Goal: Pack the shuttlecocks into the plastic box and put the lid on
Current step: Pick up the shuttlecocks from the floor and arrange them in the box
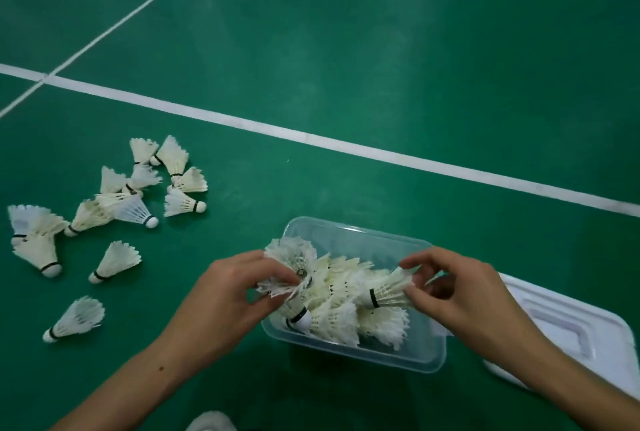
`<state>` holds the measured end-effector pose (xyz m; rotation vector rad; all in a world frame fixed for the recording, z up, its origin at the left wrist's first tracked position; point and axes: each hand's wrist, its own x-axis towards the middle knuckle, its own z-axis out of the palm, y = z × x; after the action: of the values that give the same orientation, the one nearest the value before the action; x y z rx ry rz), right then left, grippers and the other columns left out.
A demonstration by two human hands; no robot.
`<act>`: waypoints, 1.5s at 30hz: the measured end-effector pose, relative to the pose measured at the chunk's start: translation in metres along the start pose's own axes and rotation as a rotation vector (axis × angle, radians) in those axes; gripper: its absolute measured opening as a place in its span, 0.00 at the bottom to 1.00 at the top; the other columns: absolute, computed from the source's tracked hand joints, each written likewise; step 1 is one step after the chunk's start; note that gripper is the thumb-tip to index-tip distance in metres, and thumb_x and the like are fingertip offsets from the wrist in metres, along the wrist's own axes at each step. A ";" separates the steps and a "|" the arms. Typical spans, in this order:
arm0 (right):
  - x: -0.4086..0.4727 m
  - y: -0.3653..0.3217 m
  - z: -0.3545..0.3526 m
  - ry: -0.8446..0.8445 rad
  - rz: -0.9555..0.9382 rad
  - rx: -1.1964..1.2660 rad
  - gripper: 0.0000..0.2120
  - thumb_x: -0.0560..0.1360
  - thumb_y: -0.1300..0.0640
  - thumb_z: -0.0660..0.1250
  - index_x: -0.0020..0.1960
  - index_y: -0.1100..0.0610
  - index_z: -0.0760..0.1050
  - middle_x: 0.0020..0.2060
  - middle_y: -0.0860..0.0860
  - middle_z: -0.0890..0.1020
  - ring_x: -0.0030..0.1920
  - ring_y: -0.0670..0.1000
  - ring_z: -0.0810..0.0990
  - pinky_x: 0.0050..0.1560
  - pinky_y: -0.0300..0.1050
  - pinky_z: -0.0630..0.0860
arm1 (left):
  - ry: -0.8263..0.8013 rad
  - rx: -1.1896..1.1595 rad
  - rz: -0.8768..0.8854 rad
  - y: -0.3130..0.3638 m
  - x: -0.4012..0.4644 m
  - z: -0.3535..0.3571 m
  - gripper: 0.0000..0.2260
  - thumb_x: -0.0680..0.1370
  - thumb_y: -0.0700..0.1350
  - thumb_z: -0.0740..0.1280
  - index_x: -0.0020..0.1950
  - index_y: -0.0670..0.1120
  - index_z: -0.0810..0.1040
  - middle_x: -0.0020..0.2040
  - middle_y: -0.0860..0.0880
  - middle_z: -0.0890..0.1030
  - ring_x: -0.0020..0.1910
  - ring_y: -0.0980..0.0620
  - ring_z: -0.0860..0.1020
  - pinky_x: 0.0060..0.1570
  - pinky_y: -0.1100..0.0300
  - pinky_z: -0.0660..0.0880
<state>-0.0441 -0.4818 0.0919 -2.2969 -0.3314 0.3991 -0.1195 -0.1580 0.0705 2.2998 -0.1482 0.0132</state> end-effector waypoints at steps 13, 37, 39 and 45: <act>-0.010 0.034 0.050 -0.159 0.155 0.075 0.14 0.75 0.60 0.76 0.55 0.44 0.79 0.42 0.48 0.83 0.36 0.45 0.86 0.35 0.34 0.77 | -0.051 0.026 0.037 0.000 0.027 0.028 0.17 0.72 0.40 0.80 0.53 0.60 0.85 0.50 0.61 0.84 0.50 0.58 0.84 0.49 0.51 0.81; 0.027 -0.003 0.026 0.043 -0.545 -0.411 0.17 0.74 0.57 0.78 0.61 0.53 0.80 0.56 0.47 0.83 0.58 0.52 0.79 0.49 0.50 0.81 | -0.372 0.380 0.283 0.003 0.076 0.044 0.09 0.78 0.63 0.67 0.53 0.62 0.81 0.47 0.61 0.81 0.42 0.58 0.80 0.35 0.58 0.75; 0.033 -0.002 0.034 0.068 -0.586 -0.450 0.16 0.73 0.61 0.77 0.59 0.55 0.81 0.50 0.48 0.85 0.52 0.53 0.80 0.42 0.51 0.81 | -0.385 0.344 0.262 0.008 0.080 0.041 0.09 0.78 0.63 0.67 0.53 0.62 0.81 0.47 0.61 0.81 0.41 0.60 0.78 0.35 0.56 0.76; 0.025 0.011 0.031 0.075 -0.581 -0.483 0.10 0.77 0.58 0.71 0.57 0.52 0.79 0.45 0.47 0.84 0.43 0.53 0.81 0.35 0.50 0.78 | -0.379 0.270 0.176 0.015 0.078 0.042 0.22 0.77 0.62 0.69 0.69 0.68 0.68 0.44 0.68 0.76 0.38 0.66 0.75 0.39 0.60 0.75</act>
<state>-0.0322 -0.4602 0.0588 -2.5147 -1.1197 -0.0750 -0.0454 -0.2073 0.0580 2.5284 -0.5742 -0.3322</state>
